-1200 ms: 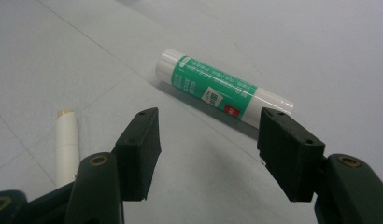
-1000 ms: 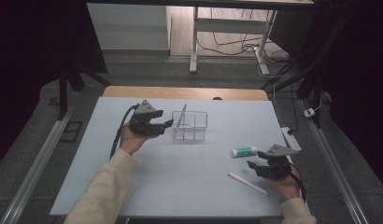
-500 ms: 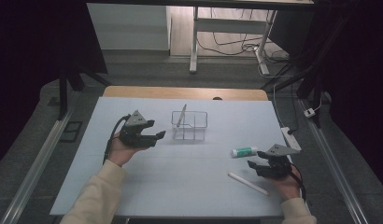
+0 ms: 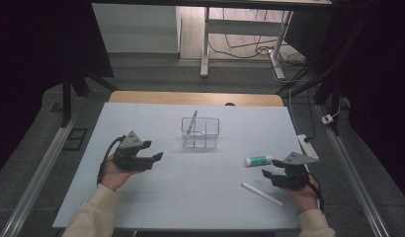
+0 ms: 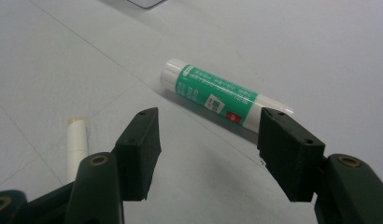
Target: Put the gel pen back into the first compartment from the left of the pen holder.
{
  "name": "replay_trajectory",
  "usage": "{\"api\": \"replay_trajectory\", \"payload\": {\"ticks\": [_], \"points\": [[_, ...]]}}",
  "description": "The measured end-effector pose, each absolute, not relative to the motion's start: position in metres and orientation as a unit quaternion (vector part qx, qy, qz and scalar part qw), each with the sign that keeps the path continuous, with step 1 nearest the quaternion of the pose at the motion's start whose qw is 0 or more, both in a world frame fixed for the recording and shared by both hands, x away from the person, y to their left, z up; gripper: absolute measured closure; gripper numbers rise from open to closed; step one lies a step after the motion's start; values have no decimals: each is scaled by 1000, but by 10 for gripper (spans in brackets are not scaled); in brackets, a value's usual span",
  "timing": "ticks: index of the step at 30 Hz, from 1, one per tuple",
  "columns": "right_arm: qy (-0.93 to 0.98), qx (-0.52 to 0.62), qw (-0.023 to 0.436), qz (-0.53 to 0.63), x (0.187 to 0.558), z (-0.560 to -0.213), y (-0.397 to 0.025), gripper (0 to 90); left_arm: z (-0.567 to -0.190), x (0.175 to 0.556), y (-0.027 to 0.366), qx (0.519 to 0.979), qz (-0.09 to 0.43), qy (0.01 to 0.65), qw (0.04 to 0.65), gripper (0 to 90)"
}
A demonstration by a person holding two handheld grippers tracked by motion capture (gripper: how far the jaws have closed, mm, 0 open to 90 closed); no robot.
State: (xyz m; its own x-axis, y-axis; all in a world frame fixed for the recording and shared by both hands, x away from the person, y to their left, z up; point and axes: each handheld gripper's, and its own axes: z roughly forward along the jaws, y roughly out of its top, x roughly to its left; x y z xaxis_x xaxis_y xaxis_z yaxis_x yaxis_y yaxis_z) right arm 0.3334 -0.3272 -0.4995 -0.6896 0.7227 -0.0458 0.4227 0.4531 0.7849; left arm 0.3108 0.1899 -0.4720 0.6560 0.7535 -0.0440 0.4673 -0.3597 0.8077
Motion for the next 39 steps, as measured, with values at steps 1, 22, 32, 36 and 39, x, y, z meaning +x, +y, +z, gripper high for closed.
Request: {"api": "replay_trajectory", "payload": {"ticks": [1,22,32,36,39], "points": [[831,344,190,394,333,-499,-327,390,-474,308,191,807,169,379,420,352],[838,324,186,399,332,-496,-327,396,-501,268,221,808,167,389,409,347],[840,311,187,403,331,-489,-325,397,-506,271,222,813,159,390,401,340],[841,306,176,410,330,-482,-323,396,-507,271,220,815,160,389,399,336],[846,299,160,412,330,-480,-320,394,-507,272,217,818,161,387,395,334]]}}
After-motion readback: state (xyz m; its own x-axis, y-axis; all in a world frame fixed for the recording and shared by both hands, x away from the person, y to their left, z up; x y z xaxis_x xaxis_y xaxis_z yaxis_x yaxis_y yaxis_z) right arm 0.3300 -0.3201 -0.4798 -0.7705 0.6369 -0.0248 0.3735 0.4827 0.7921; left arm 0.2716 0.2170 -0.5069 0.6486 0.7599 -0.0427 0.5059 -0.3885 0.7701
